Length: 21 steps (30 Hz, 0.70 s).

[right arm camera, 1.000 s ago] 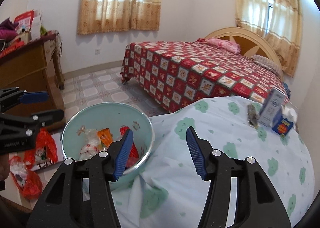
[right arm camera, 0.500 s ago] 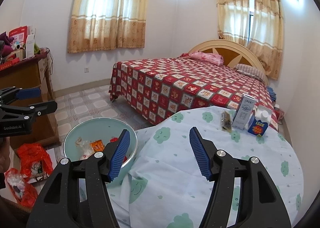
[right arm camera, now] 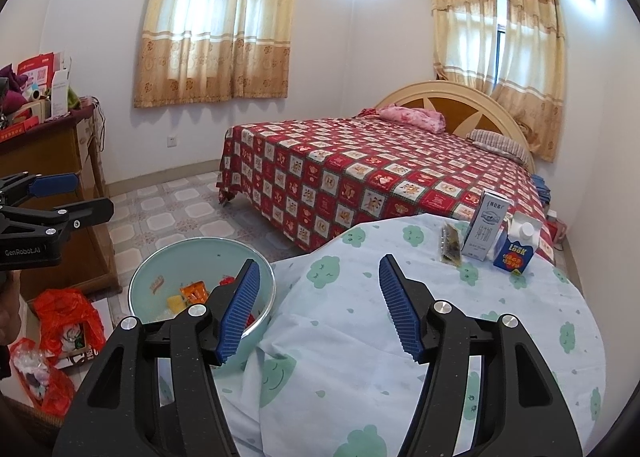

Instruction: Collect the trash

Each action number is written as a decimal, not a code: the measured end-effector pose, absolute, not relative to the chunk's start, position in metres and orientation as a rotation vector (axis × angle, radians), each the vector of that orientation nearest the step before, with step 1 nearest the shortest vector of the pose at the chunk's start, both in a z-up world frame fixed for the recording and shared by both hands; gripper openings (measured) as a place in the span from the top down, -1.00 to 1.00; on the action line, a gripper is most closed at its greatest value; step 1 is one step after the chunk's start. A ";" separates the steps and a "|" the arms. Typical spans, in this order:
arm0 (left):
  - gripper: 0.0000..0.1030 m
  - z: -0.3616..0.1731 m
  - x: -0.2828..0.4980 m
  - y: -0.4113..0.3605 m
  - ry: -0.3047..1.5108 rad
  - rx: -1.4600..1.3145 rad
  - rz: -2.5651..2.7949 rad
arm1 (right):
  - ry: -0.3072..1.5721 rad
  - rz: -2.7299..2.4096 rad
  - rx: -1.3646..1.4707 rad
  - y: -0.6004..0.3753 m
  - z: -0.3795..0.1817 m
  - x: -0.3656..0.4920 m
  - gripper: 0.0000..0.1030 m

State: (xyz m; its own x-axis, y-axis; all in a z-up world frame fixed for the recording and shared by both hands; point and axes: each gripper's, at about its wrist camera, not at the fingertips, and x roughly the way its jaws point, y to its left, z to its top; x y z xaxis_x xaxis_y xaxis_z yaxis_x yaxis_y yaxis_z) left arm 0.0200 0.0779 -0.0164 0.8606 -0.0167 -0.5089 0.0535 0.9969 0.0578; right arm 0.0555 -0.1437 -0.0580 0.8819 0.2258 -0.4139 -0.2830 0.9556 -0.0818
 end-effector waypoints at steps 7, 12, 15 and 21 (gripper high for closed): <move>-0.76 -0.017 0.021 0.078 0.537 0.074 -0.030 | 0.414 0.268 -0.145 -0.143 -0.058 0.055 -0.22; -0.76 -0.019 0.021 0.081 0.538 0.074 -0.024 | 0.416 0.267 -0.147 -0.143 -0.060 0.053 -0.22; -0.76 -0.020 0.022 0.083 0.540 0.073 -0.024 | 0.418 0.264 -0.149 -0.143 -0.060 0.053 -0.22; -0.77 -0.020 0.020 0.083 0.535 0.086 -0.030 | 0.413 0.251 -0.147 -0.144 -0.060 0.055 -0.22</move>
State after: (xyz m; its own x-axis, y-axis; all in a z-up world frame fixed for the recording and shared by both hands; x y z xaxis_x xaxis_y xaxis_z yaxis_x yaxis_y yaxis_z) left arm 0.0204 0.0826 -0.0199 0.8600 -0.0057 -0.5103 0.0506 0.9960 0.0742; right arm 0.0547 -0.1444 -0.0596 0.8857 0.2112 -0.4134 -0.2706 0.9584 -0.0902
